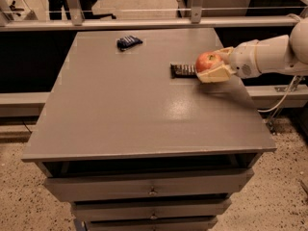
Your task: Move apple near rxbar chocolate
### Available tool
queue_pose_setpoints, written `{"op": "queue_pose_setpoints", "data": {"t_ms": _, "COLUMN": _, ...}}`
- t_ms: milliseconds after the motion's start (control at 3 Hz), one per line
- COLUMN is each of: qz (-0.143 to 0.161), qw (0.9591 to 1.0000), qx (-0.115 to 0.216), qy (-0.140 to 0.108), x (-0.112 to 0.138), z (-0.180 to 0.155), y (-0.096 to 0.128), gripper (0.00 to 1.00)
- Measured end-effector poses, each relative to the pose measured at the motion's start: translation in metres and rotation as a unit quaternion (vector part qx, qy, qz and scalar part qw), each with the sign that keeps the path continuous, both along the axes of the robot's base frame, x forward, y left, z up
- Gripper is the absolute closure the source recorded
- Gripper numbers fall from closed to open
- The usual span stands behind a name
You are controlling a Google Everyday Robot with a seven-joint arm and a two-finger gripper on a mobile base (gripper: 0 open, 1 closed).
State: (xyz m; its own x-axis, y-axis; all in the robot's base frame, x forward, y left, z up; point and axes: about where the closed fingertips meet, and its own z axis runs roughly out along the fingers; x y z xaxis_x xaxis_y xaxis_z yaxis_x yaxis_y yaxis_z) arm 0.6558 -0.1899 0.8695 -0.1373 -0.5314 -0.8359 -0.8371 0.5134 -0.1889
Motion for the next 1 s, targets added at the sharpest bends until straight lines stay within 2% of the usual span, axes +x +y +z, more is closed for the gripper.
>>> {"op": "queue_pose_setpoints", "data": {"t_ms": 333, "qz": -0.013, "qw": 0.9999, "qx": -0.005, "qy": 0.000, "x": 0.009, "z": -0.002, "y": -0.014, "gripper": 1.00}}
{"op": "queue_pose_setpoints", "data": {"t_ms": 667, "qz": -0.023, "qw": 0.9996, "qx": -0.011, "qy": 0.008, "x": 0.013, "z": -0.007, "y": -0.027, "gripper": 0.83}}
{"op": "queue_pose_setpoints", "data": {"t_ms": 1000, "qz": -0.035, "qw": 0.9991, "qx": -0.014, "qy": 0.020, "x": 0.012, "z": -0.015, "y": -0.040, "gripper": 0.53}}
